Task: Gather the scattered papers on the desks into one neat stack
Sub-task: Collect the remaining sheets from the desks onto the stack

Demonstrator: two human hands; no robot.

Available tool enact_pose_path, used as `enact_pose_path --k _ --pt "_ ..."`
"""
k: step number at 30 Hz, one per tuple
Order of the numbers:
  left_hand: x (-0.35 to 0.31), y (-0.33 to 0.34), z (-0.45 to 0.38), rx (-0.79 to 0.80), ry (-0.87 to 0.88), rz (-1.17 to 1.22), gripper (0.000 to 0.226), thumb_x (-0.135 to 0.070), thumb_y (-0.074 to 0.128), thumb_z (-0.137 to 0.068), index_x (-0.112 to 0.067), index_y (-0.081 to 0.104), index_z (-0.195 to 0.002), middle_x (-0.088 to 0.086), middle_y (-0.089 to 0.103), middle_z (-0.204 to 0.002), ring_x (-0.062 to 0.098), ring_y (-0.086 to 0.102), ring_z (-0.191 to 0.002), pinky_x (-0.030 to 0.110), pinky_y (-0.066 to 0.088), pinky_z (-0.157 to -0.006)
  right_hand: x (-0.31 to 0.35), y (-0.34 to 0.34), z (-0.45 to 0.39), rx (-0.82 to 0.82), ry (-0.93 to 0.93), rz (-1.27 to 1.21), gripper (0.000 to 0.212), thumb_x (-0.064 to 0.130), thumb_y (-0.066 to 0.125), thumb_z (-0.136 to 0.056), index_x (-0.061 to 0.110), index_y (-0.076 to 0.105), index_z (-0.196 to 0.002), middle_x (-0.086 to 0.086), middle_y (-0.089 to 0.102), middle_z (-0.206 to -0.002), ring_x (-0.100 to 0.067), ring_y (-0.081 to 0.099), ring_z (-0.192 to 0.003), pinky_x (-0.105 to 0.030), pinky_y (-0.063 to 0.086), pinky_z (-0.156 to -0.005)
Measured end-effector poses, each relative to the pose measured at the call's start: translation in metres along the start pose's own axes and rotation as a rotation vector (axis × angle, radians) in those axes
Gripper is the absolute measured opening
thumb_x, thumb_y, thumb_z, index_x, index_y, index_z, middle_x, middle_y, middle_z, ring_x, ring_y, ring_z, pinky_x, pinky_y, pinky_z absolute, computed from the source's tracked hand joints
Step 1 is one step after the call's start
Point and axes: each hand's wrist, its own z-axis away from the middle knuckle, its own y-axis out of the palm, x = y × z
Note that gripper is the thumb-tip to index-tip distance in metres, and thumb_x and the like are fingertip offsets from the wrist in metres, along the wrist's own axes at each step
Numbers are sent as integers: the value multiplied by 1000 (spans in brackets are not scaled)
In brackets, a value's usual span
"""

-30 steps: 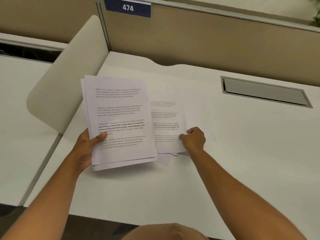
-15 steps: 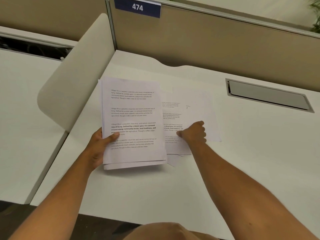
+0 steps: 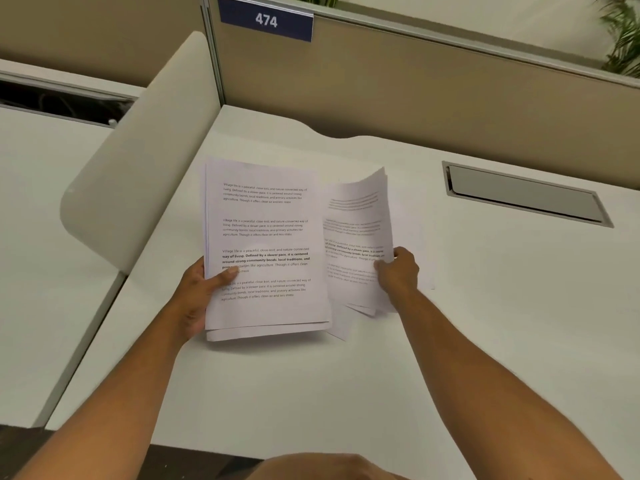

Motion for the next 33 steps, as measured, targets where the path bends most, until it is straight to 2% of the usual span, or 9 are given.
enact_pose_path --k 5,10,14,18,21,24,27,30,33 --pt "-5 7 -7 1 7 -2 56 -15 81 -88 -13 69 -142 11 83 -130 34 82 -113 45 70 -85 -8 -40 2 -57 -120 -231 37 9 65 -100 9 63 -136 -9 71 -125 -28 67 -109 -41 55 -100" --pt "-7 10 -16 -9 -9 -7 44 -5 74 -99 -14 69 -142 11 83 -129 35 82 -112 44 70 -83 -14 -99 1 -134 -164 -431 16 15 69 -101 19 72 -117 10 76 -101 -19 75 -100 -29 55 -89" --pt "-9 22 -23 15 -14 -18 43 -6 75 -99 -16 70 -140 12 83 -130 37 81 -114 47 70 -87 -9 -125 10 11 -184 -533 18 23 67 -104 24 70 -122 13 81 -113 -2 78 -97 -21 62 -86" --pt "-13 42 -24 72 -29 -24 56 -14 80 -92 -16 66 -146 15 81 -133 41 80 -117 51 69 -89 6 -123 25 95 -241 -518 32 24 68 -103 17 69 -134 5 79 -123 -14 77 -111 -35 59 -97" --pt "-17 59 -25 105 -32 -18 43 -16 75 -103 -21 68 -144 11 82 -132 38 80 -116 47 70 -85 17 -102 38 137 -278 -476 32 17 71 -100 9 71 -131 -3 79 -122 -22 77 -110 -44 60 -101" --pt "-18 81 -21 109 -46 -21 40 -35 68 -108 -24 68 -146 8 81 -134 34 80 -119 52 68 -93 24 -75 49 174 -266 -428 29 14 71 -100 8 72 -128 -7 79 -121 -29 76 -110 -52 59 -102" --pt "-21 98 -14 108 -69 -9 43 -51 64 -102 -29 75 -138 7 82 -133 31 80 -120 48 68 -91 25 -57 55 174 -237 -433 21 15 68 -102 14 72 -122 -3 79 -118 -23 77 -106 -48 61 -99" --pt "-23 108 -10 106 -101 33 43 -52 54 -108 -28 72 -139 4 83 -131 26 80 -120 39 69 -84 24 -49 56 195 -206 -480 20 18 67 -103 20 70 -123 -1 78 -121 -19 76 -106 -44 61 -98" --pt "-27 115 -4 95 -149 5 56 -71 49 -95 -34 73 -129 -1 85 -124 21 83 -110 35 69 -76 23 -50 54 264 -222 -508 27 16 68 -102 17 69 -130 1 79 -122 -21 77 -111 -47 60 -101"
